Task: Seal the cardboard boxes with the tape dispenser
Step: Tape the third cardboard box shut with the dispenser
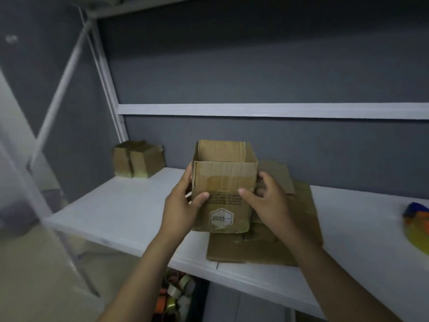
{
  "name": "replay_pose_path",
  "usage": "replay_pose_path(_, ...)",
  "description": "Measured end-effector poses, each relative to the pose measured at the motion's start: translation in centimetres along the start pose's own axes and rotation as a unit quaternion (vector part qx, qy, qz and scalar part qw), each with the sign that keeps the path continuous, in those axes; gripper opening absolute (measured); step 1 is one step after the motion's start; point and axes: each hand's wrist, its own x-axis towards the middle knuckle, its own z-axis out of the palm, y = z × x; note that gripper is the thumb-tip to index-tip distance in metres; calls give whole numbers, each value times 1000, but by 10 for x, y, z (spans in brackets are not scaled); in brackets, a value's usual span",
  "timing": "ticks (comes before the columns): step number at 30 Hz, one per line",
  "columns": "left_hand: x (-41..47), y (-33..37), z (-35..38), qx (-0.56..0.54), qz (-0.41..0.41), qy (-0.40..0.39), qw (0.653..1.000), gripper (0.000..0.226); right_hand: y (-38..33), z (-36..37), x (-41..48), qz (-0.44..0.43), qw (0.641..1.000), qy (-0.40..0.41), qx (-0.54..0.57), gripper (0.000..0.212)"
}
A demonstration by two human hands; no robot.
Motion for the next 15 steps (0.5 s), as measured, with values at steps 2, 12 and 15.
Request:
replay_pose_path(2, 0, -18, -31, 1, -11, 17, 1000, 68, -13, 35, 7, 4, 1000, -23, -10, 65)
replay_pose_path(12, 66, -132, -122, 57, -60, 58, 995, 68, -19, 186, 91, -4, 995, -98, -1, 61)
replay_pose_path(15, 106, -165, -134, 70, -76, 46, 994, 65, -6, 223, 132, 12, 994, -107, 11, 61)
